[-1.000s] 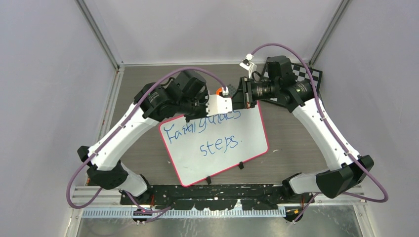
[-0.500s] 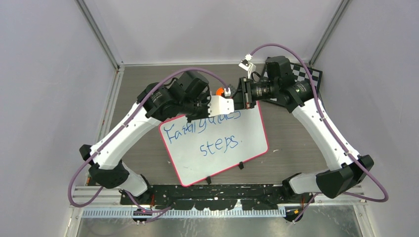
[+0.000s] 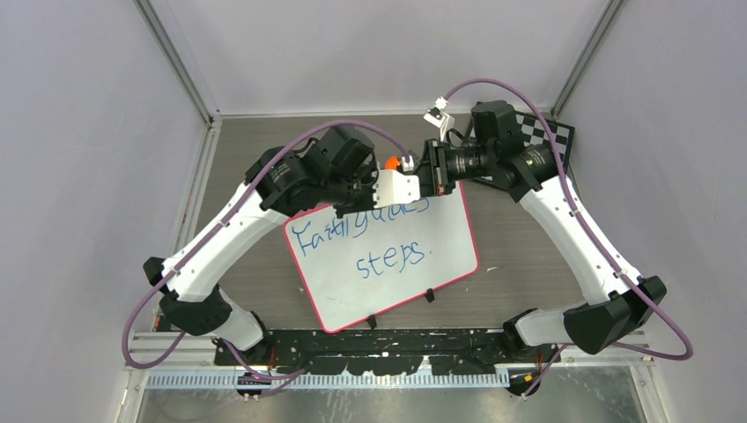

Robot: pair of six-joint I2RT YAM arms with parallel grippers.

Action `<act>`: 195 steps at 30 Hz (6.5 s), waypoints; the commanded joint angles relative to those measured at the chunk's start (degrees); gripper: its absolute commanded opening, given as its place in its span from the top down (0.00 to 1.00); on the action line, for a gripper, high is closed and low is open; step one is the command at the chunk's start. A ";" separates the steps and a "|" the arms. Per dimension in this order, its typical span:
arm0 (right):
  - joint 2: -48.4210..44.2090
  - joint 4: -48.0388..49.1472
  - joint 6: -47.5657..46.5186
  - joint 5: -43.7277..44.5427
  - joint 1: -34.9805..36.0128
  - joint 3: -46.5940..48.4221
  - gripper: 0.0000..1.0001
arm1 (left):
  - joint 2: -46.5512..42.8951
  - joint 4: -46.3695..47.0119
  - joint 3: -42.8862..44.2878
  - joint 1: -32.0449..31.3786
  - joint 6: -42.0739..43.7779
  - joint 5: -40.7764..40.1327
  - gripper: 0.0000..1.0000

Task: Write a sentence on the whiteboard
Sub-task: Close the whiteboard marker at the center of the board, then place the whiteboard marker at the center of the board.

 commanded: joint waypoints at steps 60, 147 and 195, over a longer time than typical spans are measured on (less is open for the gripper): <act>-1.35 10.00 2.83 -9.87 -3.82 1.91 1.00 | -5.56 6.20 -3.01 21.02 -13.78 38.97 0.18; 3.87 -33.64 -58.45 54.41 27.15 22.20 0.46 | 8.54 -3.74 -5.03 17.54 -28.58 56.39 1.00; 1.61 -16.03 -53.09 39.26 -48.58 -13.44 1.00 | -2.52 13.91 -13.45 56.13 -34.23 38.40 0.00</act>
